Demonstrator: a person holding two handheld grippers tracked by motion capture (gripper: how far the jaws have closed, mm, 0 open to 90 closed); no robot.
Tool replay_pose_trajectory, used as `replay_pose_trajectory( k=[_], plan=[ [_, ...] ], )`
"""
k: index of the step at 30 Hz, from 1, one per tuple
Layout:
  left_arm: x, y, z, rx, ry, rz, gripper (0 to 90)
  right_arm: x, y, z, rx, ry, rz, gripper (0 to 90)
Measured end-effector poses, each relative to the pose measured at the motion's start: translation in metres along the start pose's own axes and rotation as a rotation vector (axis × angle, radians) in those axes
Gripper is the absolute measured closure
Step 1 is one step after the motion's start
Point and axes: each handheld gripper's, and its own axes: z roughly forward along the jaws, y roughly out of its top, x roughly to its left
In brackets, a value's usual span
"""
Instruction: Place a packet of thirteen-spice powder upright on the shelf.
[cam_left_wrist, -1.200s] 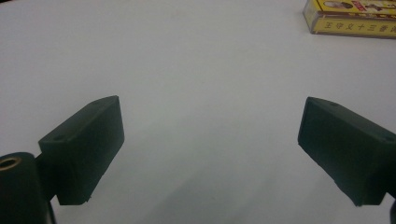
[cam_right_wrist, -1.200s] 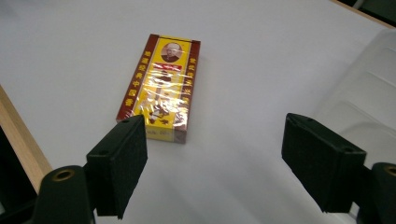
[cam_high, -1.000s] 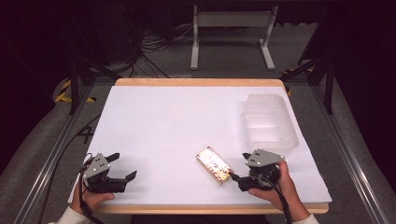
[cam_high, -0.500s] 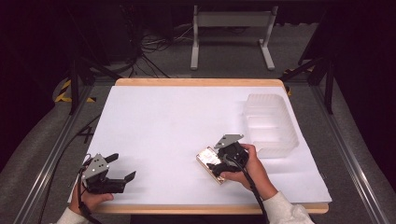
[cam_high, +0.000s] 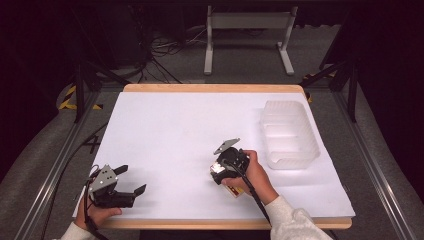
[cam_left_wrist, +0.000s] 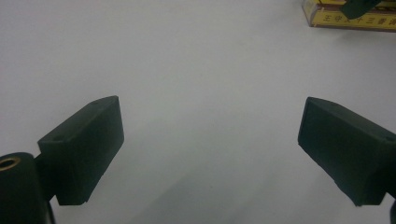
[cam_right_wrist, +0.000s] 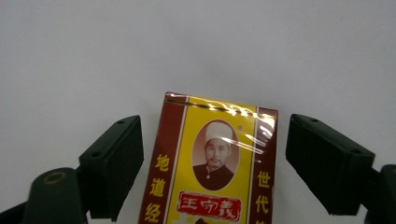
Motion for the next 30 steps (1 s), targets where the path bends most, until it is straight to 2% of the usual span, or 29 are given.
replay_pose_trajectory(
  k=[6, 11, 12, 16, 20, 26, 27, 30],
  plan=[
    [0.0, 0.0, 0.0, 0.008, -0.01, 0.004, 7.7, -0.007, 0.003, 0.014, 0.04, 0.024, 0.047, 20.2],
    [0.0, 0.0, 0.001, 0.009, -0.012, 0.009, 7.7, -0.001, 0.005, 0.018, 0.049, 0.023, 0.029, 26.3],
    [0.0, 0.0, 0.001, 0.009, -0.013, 0.008, 7.7, -0.001, 0.006, 0.018, 0.049, 0.026, 0.031, 29.8],
    [0.0, 0.0, 0.002, 0.012, -0.016, 0.007, 7.7, 0.0, 0.007, 0.015, 0.044, 0.028, 0.022, 30.6],
    [0.0, 0.0, 0.002, 0.012, -0.013, 0.005, 7.7, -0.002, 0.006, 0.005, -0.005, 0.019, 0.039, 31.0],
    [-0.001, 0.0, 0.003, 0.017, -0.019, 0.006, 7.7, -0.007, 0.002, -0.026, -0.105, 0.016, 0.059, 32.4],
    [-0.001, 0.0, 0.003, 0.017, -0.019, 0.006, 7.7, -0.007, 0.002, -0.026, -0.105, 0.016, 0.059, 32.4],
    [-0.001, 0.001, 0.002, 0.016, -0.011, 0.008, 7.7, -0.009, -0.001, -0.04, -0.15, 0.0, 0.063, 32.6]
  ],
)
